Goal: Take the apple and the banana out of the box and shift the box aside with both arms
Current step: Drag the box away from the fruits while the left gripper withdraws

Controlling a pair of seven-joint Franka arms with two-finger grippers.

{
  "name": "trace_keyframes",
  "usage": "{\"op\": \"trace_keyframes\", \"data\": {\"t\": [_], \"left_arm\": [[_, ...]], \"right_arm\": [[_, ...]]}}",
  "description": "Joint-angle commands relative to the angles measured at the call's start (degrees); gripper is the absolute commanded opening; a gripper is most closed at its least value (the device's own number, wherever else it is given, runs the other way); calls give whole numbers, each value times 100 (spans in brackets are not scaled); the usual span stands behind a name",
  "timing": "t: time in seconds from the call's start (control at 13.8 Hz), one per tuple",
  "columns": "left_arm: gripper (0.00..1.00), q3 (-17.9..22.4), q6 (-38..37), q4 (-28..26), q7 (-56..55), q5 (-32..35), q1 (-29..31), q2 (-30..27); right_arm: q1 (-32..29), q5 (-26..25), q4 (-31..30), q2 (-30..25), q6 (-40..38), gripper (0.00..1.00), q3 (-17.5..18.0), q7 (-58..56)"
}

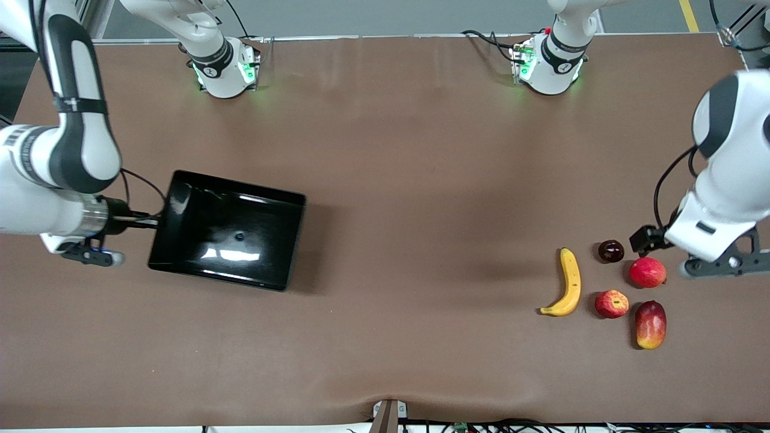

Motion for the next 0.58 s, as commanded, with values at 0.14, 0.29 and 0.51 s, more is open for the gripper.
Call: {"op": "trace_keyframes", "data": {"t": [0.14,0.29,0.51], "left_arm": [[100,-77,-338,-175,512,-663,67,-646],[100,369,-539,-263,776,-1163,-107,-1014],[100,1669,-1207,-411,804,-1921,-1326,-1533]], "right_arm": [[-140,125,-734,-177,718,0,-932,-1843],[-403,134,-752,103,981,0,-1030,-2439],[-633,361,-779,377,1176,0,-1031,-2847]]}}
